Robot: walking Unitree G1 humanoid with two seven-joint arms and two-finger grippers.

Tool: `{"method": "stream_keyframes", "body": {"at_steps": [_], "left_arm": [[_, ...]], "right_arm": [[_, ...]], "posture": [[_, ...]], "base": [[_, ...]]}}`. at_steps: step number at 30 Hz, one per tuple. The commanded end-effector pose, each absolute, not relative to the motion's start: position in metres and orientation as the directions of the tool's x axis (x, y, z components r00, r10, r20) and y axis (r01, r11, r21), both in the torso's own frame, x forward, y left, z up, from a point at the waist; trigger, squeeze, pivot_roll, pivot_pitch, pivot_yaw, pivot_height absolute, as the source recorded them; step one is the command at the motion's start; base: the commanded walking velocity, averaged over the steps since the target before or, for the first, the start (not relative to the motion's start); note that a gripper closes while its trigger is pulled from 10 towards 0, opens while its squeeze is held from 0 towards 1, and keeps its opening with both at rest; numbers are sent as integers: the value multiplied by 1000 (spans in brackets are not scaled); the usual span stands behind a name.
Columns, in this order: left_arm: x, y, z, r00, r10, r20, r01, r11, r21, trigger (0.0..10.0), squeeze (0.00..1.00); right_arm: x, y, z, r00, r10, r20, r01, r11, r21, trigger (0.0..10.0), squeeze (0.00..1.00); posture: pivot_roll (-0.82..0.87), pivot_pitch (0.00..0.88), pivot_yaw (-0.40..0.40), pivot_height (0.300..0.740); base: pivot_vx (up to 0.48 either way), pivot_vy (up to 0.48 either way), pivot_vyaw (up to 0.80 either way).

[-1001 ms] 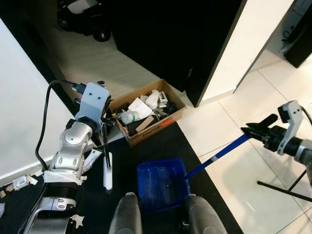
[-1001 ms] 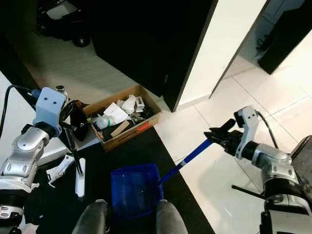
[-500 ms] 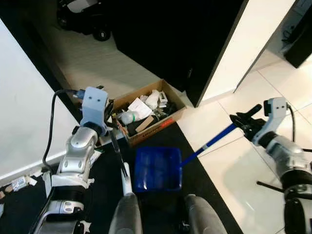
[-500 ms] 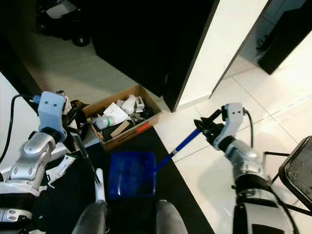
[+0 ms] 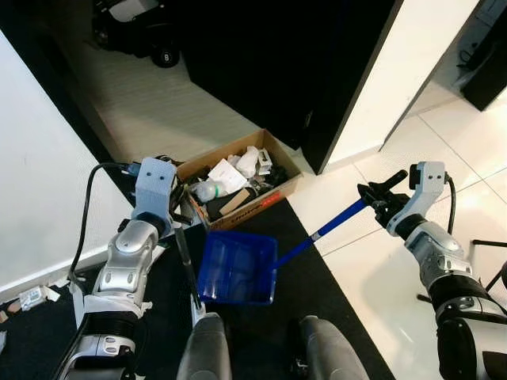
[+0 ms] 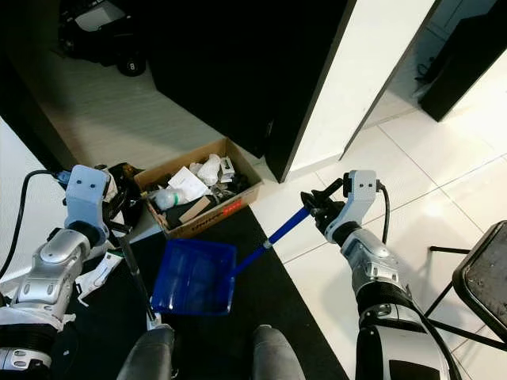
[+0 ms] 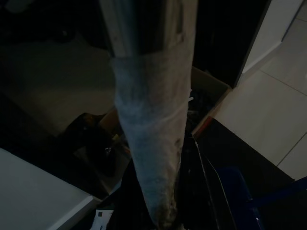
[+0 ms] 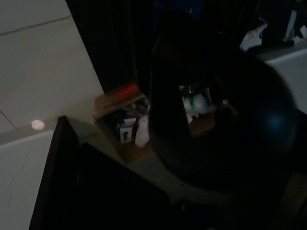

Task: Sweep floor

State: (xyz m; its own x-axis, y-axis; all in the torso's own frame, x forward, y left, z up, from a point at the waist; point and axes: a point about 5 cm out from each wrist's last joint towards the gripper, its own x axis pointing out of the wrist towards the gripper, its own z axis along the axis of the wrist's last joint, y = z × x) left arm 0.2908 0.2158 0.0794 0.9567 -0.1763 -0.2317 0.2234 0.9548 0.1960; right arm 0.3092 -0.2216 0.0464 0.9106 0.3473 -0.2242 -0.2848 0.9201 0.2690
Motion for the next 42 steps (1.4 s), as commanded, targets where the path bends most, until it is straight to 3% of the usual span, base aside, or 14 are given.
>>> {"method": "stream_keyframes", "body": {"at_steps": [1, 5, 12, 21, 27, 33, 42], "left_arm": [[293, 214, 84, 961, -190, -202, 232, 950, 210, 10000, 0], [293, 214, 79, 967, -161, -200, 194, 968, 161, 10000, 0], [292, 219, 78, 966, -152, -208, 195, 958, 209, 10000, 0], [299, 224, 93, 981, -155, -113, 176, 960, 218, 10000, 0], [298, 217, 90, 978, -175, -115, 196, 959, 203, 10000, 0], [296, 212, 86, 973, -198, -120, 218, 958, 187, 10000, 0], [290, 219, 81, 974, -173, -146, 199, 962, 185, 10000, 0]], "right_arm": [[302, -224, 37, 901, 339, -271, -275, 928, 250, 10000, 0], [297, -221, 29, 900, 321, -294, -249, 934, 258, 10000, 0], [294, -218, 25, 895, 327, -305, -254, 933, 254, 10000, 0], [295, -240, 32, 905, 255, -340, -258, 965, 36, 10000, 0], [298, -246, 42, 883, 308, -355, -353, 933, -69, 10000, 0], [299, -240, 41, 858, 354, -372, -411, 907, -86, 10000, 0], [304, -232, 41, 903, 300, -308, -312, 950, 10, 10000, 0]], "posture": [[49, 41, -44, 740], [46, 39, -43, 740], [43, 35, -38, 740], [43, 22, -34, 740], [37, 23, -31, 740], [37, 25, -33, 740], [57, 38, -46, 740]], "base": [[0, 0, 0], [0, 0, 0], [0, 0, 0], [0, 0, 0], [0, 0, 0], [0, 0, 0], [0, 0, 0]]}}
